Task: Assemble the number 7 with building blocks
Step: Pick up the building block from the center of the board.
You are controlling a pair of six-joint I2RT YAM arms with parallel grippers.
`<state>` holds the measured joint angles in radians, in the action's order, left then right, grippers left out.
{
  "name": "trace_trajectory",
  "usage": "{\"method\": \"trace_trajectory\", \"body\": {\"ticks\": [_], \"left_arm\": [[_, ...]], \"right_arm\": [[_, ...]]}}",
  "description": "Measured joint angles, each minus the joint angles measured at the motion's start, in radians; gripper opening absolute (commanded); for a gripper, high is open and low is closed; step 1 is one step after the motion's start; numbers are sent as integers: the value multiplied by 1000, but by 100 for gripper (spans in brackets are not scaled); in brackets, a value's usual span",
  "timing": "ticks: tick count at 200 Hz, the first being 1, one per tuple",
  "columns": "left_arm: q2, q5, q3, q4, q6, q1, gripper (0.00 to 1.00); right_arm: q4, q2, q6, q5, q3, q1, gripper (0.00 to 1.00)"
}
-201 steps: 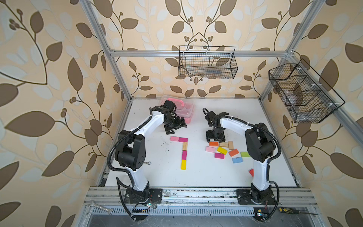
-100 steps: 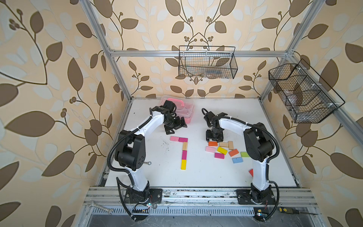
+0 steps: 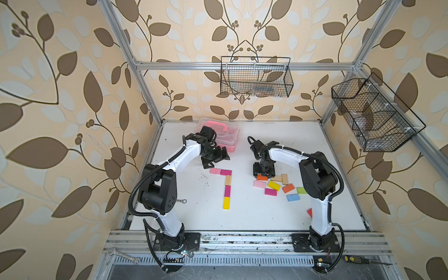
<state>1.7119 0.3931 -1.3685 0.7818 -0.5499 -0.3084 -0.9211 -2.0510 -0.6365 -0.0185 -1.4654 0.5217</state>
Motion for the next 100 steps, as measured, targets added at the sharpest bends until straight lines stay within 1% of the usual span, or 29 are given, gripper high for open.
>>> {"method": "trace_trajectory", "body": {"ticks": [27,61,100], "left_arm": [[-3,0,0,0,0,0,97],[-3,0,0,0,0,0,97],[-3,0,0,3,0,0,97]], "right_arm": [[2,0,-9,-1,0,2,59],[3,0,-19,0,-18,10,58],[-2,-16,-19,12,-134,35,58]]}}
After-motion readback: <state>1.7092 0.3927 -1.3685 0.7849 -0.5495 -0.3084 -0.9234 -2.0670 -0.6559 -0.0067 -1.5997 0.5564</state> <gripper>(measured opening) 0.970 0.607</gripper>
